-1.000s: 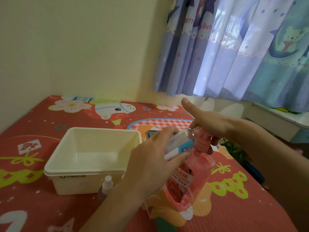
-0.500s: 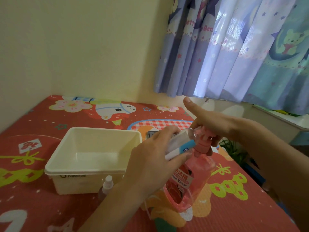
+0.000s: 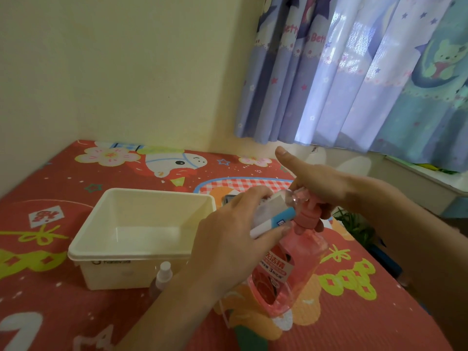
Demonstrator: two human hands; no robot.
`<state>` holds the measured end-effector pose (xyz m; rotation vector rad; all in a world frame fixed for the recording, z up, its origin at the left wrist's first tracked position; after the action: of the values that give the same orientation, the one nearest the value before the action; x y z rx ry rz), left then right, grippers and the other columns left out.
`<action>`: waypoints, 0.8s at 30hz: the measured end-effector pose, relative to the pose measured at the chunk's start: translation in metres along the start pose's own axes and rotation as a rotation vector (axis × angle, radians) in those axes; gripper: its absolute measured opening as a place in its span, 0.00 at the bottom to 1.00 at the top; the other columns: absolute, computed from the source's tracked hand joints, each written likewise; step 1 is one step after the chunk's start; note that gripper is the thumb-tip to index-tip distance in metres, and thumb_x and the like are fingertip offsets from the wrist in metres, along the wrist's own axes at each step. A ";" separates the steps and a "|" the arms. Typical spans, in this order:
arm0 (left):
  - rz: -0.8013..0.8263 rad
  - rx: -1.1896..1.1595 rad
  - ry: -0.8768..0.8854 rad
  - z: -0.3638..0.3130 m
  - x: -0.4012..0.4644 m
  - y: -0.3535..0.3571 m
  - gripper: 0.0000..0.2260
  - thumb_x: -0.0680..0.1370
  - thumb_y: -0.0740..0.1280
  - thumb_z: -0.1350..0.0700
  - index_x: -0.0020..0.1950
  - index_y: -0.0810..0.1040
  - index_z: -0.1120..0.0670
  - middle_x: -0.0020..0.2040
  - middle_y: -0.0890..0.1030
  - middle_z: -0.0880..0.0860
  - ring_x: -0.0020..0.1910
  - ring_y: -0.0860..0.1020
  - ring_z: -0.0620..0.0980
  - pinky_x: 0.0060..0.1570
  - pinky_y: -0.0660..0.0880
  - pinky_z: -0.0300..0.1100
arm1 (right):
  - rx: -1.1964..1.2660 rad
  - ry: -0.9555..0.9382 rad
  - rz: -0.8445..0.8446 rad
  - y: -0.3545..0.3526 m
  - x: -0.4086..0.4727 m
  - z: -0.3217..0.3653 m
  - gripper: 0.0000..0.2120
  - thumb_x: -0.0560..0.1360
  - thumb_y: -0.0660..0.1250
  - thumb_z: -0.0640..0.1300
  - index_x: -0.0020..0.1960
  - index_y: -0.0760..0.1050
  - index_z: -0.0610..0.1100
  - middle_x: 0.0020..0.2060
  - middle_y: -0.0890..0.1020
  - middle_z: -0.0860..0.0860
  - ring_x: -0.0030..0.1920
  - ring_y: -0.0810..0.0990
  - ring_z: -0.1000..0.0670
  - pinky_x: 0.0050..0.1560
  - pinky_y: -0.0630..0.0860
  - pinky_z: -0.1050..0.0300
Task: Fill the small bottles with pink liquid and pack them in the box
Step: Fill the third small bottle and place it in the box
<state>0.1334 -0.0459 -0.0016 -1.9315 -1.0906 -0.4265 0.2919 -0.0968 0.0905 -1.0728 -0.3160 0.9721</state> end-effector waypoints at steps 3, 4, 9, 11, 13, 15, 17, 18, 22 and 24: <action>0.015 0.021 0.000 0.001 0.000 0.002 0.20 0.74 0.66 0.33 0.62 0.66 0.36 0.49 0.72 0.35 0.42 0.74 0.40 0.35 0.72 0.34 | -0.012 -0.038 -0.105 0.005 0.004 -0.003 0.38 0.73 0.42 0.76 0.49 0.75 0.45 0.17 0.74 0.58 0.18 0.72 0.60 0.30 0.66 0.61; 0.023 0.024 0.000 0.001 0.000 0.002 0.20 0.74 0.66 0.33 0.62 0.66 0.36 0.49 0.72 0.35 0.42 0.73 0.40 0.35 0.72 0.34 | -0.012 -0.051 -0.123 0.007 0.004 -0.003 0.36 0.74 0.43 0.75 0.52 0.75 0.46 0.17 0.74 0.59 0.19 0.73 0.61 0.31 0.65 0.60; 0.027 0.004 0.009 0.000 -0.001 0.003 0.20 0.74 0.67 0.33 0.62 0.65 0.36 0.49 0.73 0.35 0.42 0.73 0.40 0.35 0.71 0.32 | 0.018 0.001 0.010 0.003 -0.001 -0.002 0.41 0.69 0.41 0.80 0.42 0.75 0.46 0.18 0.77 0.54 0.19 0.76 0.51 0.28 0.70 0.61; 0.000 -0.006 0.015 -0.001 0.000 0.001 0.20 0.74 0.66 0.32 0.62 0.66 0.35 0.48 0.73 0.35 0.41 0.73 0.40 0.34 0.70 0.30 | -0.008 0.009 0.060 -0.002 -0.002 0.000 0.44 0.67 0.41 0.81 0.42 0.76 0.45 0.23 0.80 0.51 0.22 0.77 0.48 0.30 0.71 0.59; -0.025 0.006 0.013 -0.001 0.000 0.000 0.21 0.73 0.66 0.32 0.62 0.66 0.36 0.48 0.72 0.34 0.41 0.74 0.39 0.34 0.69 0.29 | -0.004 0.009 0.063 -0.002 0.000 0.000 0.43 0.67 0.41 0.81 0.42 0.76 0.46 0.24 0.81 0.51 0.23 0.77 0.49 0.30 0.72 0.59; -0.025 0.027 0.012 -0.001 0.001 0.000 0.21 0.73 0.66 0.32 0.62 0.66 0.37 0.49 0.72 0.34 0.42 0.74 0.40 0.34 0.68 0.29 | 0.017 0.013 0.031 0.001 0.001 -0.001 0.40 0.68 0.42 0.81 0.43 0.73 0.47 0.20 0.78 0.52 0.20 0.76 0.49 0.27 0.72 0.61; -0.004 0.055 0.016 0.000 0.000 0.002 0.21 0.74 0.67 0.33 0.62 0.66 0.37 0.49 0.72 0.34 0.42 0.73 0.40 0.34 0.68 0.29 | 0.014 0.004 -0.015 0.004 0.003 -0.003 0.41 0.68 0.44 0.80 0.44 0.75 0.45 0.20 0.77 0.52 0.18 0.76 0.51 0.24 0.72 0.62; 0.006 0.066 0.016 0.001 0.000 0.003 0.20 0.74 0.67 0.33 0.62 0.66 0.37 0.50 0.72 0.35 0.42 0.72 0.40 0.34 0.67 0.29 | 0.005 -0.007 -0.034 0.005 0.005 -0.004 0.41 0.69 0.44 0.79 0.44 0.76 0.44 0.21 0.77 0.52 0.17 0.76 0.53 0.25 0.71 0.62; 0.004 0.058 0.023 0.002 0.000 0.003 0.21 0.74 0.67 0.34 0.62 0.66 0.37 0.52 0.75 0.37 0.42 0.72 0.40 0.34 0.67 0.29 | -0.007 -0.030 -0.015 0.006 0.003 -0.002 0.38 0.70 0.41 0.78 0.37 0.73 0.47 0.16 0.74 0.55 0.16 0.74 0.58 0.30 0.69 0.59; 0.001 0.028 0.025 0.000 0.001 0.002 0.20 0.74 0.67 0.34 0.62 0.65 0.36 0.51 0.74 0.36 0.43 0.72 0.40 0.34 0.69 0.30 | 0.007 -0.013 0.050 0.001 0.000 -0.001 0.42 0.68 0.40 0.80 0.39 0.75 0.45 0.19 0.77 0.54 0.20 0.76 0.52 0.32 0.70 0.58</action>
<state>0.1354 -0.0461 -0.0025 -1.8979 -1.0741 -0.4312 0.2920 -0.0974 0.0889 -1.0725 -0.2978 1.0245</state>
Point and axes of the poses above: each hand's wrist, its own x-axis towards the middle knuckle, its own y-axis out of the palm, z = x × y, the point moved 3 cm from there along x, towards the middle knuckle
